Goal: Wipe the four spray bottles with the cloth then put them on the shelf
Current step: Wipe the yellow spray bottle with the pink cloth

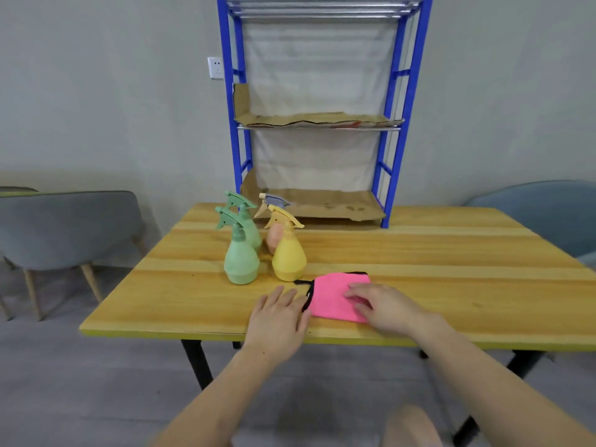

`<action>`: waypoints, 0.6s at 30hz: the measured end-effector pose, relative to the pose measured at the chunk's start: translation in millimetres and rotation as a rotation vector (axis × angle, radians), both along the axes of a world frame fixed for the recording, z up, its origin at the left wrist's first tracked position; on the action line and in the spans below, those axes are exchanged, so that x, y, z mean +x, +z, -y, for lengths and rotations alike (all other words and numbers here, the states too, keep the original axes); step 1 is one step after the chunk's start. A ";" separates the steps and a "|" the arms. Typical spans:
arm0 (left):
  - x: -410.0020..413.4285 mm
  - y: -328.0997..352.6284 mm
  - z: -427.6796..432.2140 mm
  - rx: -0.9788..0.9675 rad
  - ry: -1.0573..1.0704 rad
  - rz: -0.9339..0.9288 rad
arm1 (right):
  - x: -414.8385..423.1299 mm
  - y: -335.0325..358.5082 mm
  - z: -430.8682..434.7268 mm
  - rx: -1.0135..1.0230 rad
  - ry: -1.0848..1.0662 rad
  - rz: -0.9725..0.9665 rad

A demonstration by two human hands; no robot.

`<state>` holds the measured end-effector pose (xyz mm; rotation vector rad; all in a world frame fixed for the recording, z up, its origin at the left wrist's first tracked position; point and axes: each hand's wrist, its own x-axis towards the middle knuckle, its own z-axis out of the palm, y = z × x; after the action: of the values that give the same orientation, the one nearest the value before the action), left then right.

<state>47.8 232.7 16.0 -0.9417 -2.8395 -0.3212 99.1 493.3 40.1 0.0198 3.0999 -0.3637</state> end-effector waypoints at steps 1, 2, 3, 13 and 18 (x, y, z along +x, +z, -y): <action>-3.0 0.9 0.3 0.017 0.012 -0.014 | -4.1 1.5 4.0 0.001 -0.009 -0.045; -6.1 1.7 0.7 0.035 0.024 -0.033 | -8.6 2.3 10.0 0.008 -0.028 -0.102; -9.1 2.7 1.0 0.053 0.038 -0.050 | -13.5 2.0 16.9 0.021 -0.046 -0.166; -49.2 12.8 -5.3 0.169 0.136 -0.097 | -50.6 -19.4 17.0 -0.042 0.090 0.012; -68.2 21.2 -13.9 0.294 0.173 -0.119 | -50.2 -3.8 -8.0 -0.165 0.122 0.112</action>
<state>-20.4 246.6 37.2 -0.6308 -2.6445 -0.6179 48.9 501.3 36.3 -0.1456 2.9332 -0.5898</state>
